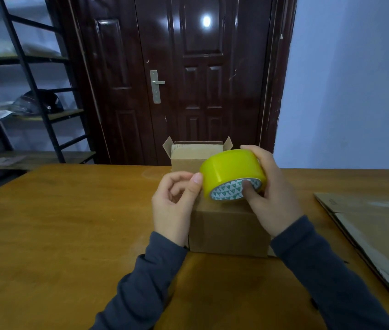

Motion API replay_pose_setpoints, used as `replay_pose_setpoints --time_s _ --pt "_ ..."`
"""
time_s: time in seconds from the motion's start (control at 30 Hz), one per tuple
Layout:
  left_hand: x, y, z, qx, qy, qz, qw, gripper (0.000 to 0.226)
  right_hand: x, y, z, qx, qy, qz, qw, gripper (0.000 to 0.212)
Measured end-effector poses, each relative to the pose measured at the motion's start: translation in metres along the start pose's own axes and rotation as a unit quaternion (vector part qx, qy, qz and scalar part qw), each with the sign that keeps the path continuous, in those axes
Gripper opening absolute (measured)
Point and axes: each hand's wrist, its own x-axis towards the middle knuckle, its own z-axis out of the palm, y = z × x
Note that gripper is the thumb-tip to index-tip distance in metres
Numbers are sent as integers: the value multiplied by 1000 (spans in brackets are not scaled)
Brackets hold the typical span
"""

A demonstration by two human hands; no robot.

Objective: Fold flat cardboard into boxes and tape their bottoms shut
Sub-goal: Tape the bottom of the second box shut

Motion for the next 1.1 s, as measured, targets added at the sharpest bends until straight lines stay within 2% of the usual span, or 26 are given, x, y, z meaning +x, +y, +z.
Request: replay_pose_setpoints --time_s 0.13,0.27,0.33,0.43,0.6,0.77,0.87,0.97,1.1 --pt "7 -1 -8 -110 -60 -102 987 53 -2 -2 3 -12 19 -18 1000 59" --pt "14 -2 -15 -128 -120 -149 973 50 -5 -2 7 -29 33 -39 998 64" --pt "15 -3 -16 -111 -130 -139 976 41 -5 -2 9 -29 51 -46 997 64" --pt "13 -3 -17 -6 -124 -82 989 34 -5 1 8 20 85 -19 996 61" --pt "2 -6 -6 161 -142 -32 976 40 -7 3 9 70 94 30 993 35" --pt "-3 -18 -6 195 -169 11 966 44 -5 2 10 102 86 59 989 27" --pt "-2 -23 -6 207 -160 25 965 42 -5 1 9 90 81 60 991 22" --pt "-4 -24 -3 212 -130 36 968 36 -5 0 10 68 76 70 992 32" --pt "-4 -25 -2 186 -111 18 976 31 -6 -1 11 60 67 72 993 33"
